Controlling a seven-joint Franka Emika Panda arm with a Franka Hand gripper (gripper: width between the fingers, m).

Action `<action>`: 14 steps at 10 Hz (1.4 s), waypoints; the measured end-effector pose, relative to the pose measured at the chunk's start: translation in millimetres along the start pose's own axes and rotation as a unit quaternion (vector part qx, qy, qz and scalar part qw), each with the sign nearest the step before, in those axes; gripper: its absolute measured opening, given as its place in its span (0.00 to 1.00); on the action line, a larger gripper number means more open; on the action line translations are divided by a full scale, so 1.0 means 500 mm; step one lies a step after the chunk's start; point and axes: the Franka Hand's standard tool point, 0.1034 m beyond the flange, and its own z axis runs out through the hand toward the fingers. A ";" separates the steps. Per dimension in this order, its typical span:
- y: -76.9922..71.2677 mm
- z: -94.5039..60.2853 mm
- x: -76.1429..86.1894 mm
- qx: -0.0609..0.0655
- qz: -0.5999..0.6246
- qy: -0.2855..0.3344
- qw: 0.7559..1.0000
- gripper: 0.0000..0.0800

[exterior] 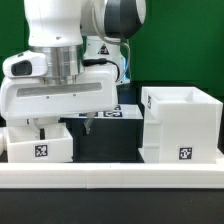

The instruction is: Assemble drawer

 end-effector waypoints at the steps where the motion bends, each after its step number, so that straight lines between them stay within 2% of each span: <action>1: 0.000 0.005 -0.002 0.000 0.000 -0.002 1.000 0.81; 2: 0.000 0.005 -0.002 0.000 0.000 -0.002 1.000 0.63; 3: 0.000 0.005 -0.002 0.001 0.000 -0.002 1.000 0.63; 5: 0.000 0.005 -0.003 0.001 0.000 -0.002 1.000 0.28; 6: 0.000 0.005 -0.003 0.001 0.000 -0.002 1.000 0.28; 7: -0.005 0.005 -0.001 0.002 -0.002 -0.003 1.000 0.08; 8: -0.004 0.005 0.000 0.001 -0.002 -0.002 1.000 0.05; 11: -0.006 0.003 0.001 0.002 -0.002 -0.002 1.000 0.05; 12: -0.019 -0.012 0.005 0.008 -0.007 -0.004 1.000 0.05; 14: -0.043 -0.056 0.022 0.007 -0.034 0.005 0.999 0.05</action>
Offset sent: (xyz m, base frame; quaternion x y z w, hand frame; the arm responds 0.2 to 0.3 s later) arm 0.0000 0.0000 0.0000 0.0000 0.0000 0.0000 1.0000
